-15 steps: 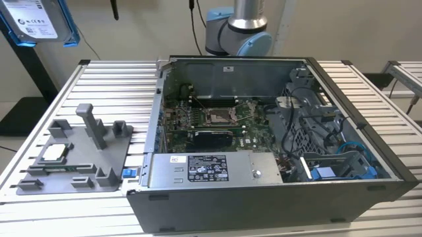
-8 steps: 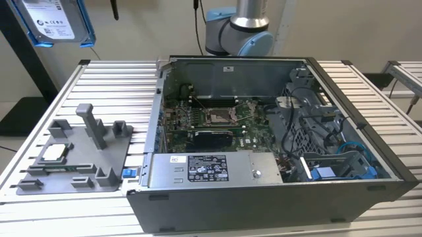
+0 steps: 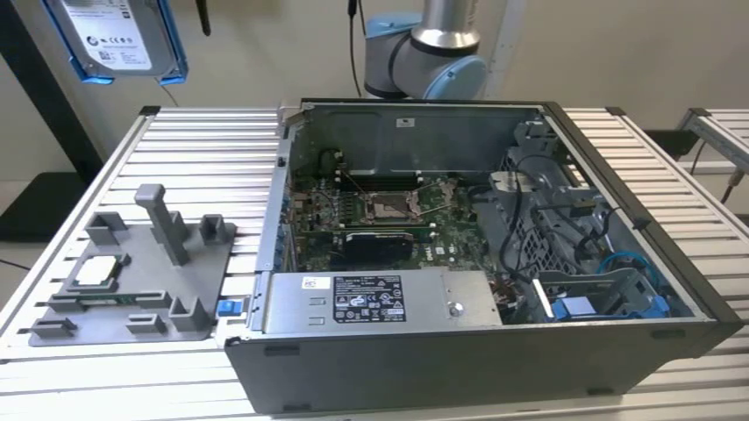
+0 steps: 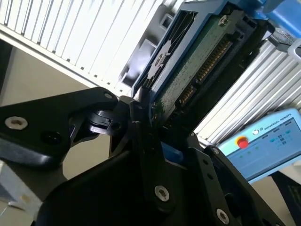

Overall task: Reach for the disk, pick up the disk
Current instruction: 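Pick up the disk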

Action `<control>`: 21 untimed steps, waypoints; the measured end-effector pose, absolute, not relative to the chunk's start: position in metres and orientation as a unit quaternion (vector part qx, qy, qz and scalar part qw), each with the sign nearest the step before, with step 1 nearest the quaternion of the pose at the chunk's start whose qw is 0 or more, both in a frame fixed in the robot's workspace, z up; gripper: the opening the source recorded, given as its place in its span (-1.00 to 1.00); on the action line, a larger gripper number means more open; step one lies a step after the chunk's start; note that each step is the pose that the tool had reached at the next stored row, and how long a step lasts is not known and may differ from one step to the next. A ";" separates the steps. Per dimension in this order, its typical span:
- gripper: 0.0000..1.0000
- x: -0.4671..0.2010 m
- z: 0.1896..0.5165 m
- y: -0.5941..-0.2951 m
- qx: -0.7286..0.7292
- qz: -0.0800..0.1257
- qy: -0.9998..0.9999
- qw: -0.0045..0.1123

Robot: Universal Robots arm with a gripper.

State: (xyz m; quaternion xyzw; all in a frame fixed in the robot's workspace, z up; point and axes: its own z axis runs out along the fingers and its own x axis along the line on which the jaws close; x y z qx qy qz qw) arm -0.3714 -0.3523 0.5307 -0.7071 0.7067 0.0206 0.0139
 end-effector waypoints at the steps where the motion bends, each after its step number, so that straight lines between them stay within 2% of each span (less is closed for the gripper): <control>1: -1.00 -0.371 0.531 -0.352 -0.707 0.021 0.707 0.014; 21: -1.00 -0.333 0.530 -0.352 -0.707 0.021 0.707 0.014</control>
